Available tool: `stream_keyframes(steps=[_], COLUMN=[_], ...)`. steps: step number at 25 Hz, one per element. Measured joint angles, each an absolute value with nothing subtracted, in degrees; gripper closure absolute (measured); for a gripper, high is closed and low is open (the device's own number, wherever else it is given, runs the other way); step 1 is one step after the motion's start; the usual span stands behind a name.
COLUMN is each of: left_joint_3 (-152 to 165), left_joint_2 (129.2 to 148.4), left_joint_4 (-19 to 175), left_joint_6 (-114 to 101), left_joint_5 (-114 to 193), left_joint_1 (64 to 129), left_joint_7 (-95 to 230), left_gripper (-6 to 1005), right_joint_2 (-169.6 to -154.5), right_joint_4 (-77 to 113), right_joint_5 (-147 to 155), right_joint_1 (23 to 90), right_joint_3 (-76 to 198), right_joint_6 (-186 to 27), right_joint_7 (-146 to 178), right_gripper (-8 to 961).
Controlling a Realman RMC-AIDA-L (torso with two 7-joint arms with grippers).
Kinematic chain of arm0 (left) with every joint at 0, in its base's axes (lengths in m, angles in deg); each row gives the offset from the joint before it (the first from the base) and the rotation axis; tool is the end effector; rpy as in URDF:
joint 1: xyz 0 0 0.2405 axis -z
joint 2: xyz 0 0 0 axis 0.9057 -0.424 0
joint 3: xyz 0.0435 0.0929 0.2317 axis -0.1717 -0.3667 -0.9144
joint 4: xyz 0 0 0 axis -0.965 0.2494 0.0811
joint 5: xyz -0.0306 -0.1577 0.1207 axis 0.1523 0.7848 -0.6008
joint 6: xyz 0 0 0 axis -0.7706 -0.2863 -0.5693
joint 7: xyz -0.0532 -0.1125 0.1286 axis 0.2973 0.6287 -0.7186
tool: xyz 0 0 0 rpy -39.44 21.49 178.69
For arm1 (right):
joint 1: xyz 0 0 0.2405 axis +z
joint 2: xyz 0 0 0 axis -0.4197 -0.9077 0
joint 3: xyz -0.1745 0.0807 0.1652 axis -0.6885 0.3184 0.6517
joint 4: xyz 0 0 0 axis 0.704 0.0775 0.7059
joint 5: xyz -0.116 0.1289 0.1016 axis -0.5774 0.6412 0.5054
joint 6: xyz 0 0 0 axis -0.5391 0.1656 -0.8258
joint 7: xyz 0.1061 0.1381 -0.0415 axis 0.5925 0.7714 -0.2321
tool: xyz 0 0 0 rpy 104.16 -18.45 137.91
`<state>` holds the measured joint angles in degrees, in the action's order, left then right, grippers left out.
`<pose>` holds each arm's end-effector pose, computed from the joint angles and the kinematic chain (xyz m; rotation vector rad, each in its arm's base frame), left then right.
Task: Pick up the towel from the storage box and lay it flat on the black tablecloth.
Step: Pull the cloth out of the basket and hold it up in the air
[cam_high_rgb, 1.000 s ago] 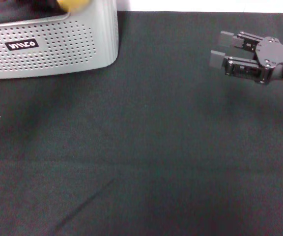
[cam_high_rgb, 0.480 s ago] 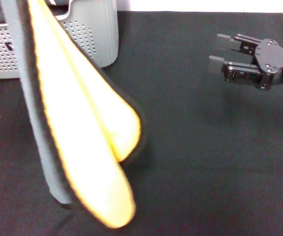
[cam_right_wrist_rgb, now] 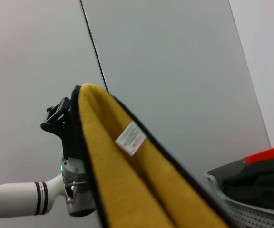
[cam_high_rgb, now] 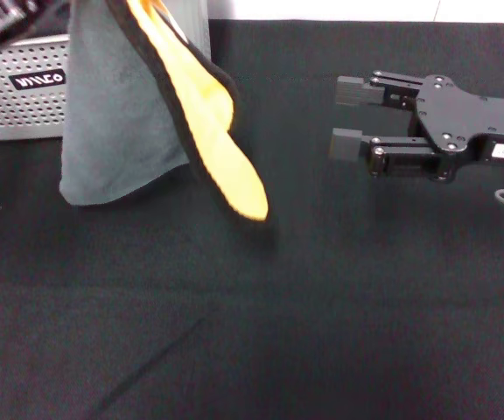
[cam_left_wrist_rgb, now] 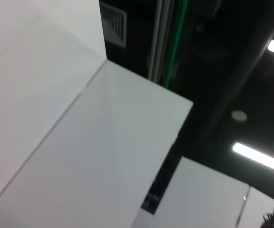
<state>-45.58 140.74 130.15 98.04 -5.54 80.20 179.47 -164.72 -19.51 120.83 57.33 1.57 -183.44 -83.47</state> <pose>-0.1548 0.2611 0.0977 2.3433 0.6851 1.7890 0.1322 0.3285 -0.0086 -2.8483 0.3441 1.2512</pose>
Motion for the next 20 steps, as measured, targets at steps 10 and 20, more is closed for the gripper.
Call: stream_keyframes(steps=[10, 20], left_joint_3=[-45.6, -45.5], left_joint_2=[140.38, 140.35], left_joint_4=[130.0, 130.1], left_joint_6=[98.6, 101.0], left_joint_5=[-8.4, -7.1], left_joint_1=[81.6, 82.9], left_joint_7=[179.0, 179.0], left_gripper=[953, 953], right_joint_2=[-164.76, -165.42], right_joint_4=[-19.4, -19.0], right_joint_5=[120.5, 120.6], right_joint_1=[57.6, 58.7], right_joint_3=[1.5, -3.8], right_joint_6=[-182.3, -181.6], right_joint_7=[-84.3, -84.4], right_gripper=[159, 160])
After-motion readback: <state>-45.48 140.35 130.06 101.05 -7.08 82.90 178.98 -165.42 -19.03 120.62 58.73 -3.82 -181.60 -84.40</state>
